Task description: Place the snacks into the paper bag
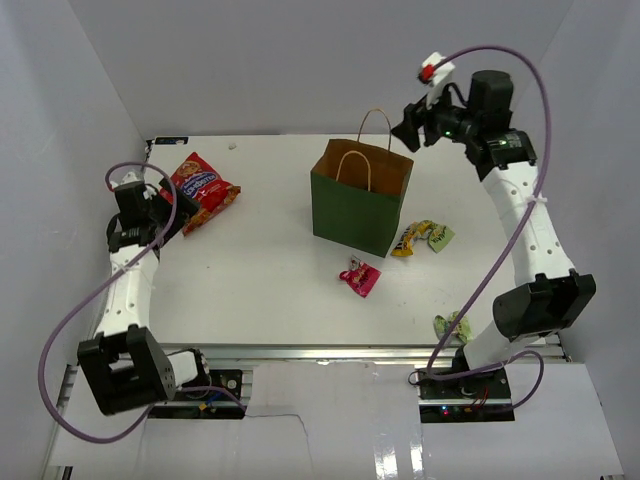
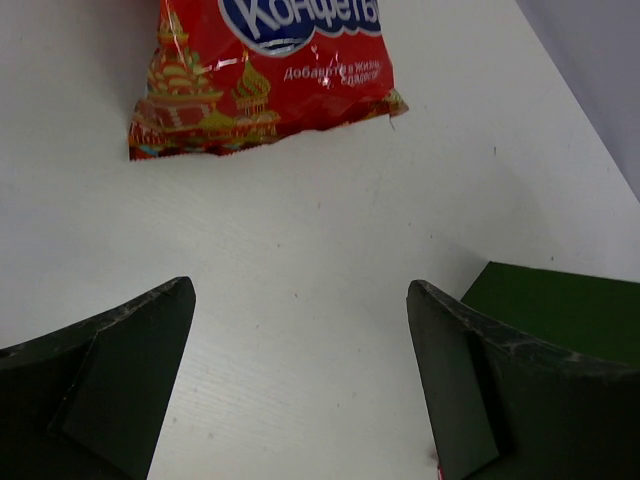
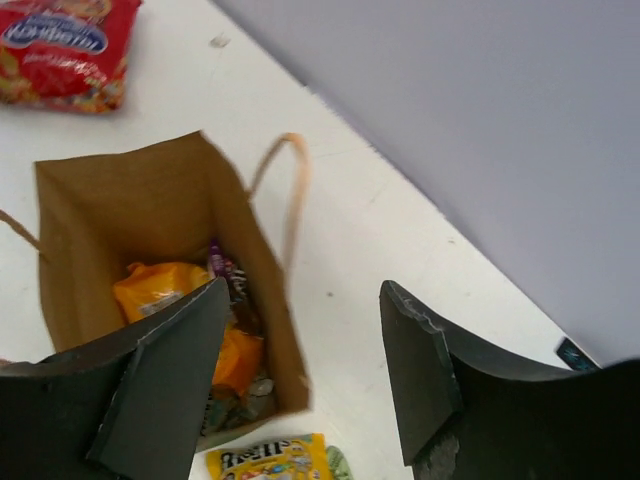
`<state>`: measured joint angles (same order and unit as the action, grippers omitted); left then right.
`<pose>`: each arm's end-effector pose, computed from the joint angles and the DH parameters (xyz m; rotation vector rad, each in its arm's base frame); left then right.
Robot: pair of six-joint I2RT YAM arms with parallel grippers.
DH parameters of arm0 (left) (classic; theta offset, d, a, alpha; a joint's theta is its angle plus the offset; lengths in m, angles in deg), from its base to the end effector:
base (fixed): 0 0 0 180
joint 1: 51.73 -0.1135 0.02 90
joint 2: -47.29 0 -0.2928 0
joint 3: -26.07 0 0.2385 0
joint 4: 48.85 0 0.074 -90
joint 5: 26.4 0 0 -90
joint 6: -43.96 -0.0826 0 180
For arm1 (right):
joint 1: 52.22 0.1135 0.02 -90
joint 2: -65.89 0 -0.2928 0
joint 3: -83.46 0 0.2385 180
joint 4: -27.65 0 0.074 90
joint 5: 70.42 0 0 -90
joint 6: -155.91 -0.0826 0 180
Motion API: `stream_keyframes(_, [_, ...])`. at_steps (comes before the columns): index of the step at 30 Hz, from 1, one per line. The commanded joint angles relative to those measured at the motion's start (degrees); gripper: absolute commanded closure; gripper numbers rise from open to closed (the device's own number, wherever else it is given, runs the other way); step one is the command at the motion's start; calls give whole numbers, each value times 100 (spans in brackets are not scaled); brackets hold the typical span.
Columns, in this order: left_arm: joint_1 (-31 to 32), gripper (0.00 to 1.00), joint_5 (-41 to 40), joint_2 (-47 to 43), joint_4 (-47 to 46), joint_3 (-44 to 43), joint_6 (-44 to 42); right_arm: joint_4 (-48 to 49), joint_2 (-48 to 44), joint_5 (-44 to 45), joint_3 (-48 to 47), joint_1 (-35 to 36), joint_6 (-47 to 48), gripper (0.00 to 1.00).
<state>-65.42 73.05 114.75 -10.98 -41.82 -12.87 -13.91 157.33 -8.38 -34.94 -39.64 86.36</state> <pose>0.2653 0.0507 0.2912 -0.8058 2.0892 -0.3692 0.3645 0.1210 0.4773 -0.8326 1.6057 0.3469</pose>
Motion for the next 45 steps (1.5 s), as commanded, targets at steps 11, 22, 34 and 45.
stream_keyframes(11, [-677,9,888,2568,-930,-1506,-601,-1265,-487,-1957,1338,-1600,1082,9])
stream_keyframes(22, [-881,11,1436,3440,-1589,-1849,-821,-1485,-223,-2925,1867,-1724,1409,10])
stream_keyframes(34, [-1012,13,1990,4265,-2511,-1910,-338,-1617,-197,-2785,1963,-1724,1427,10])
stream_keyframes(45, [-1030,67,2509,4671,-3287,-1611,278,-1775,-170,-2758,1849,-1724,1453,11])
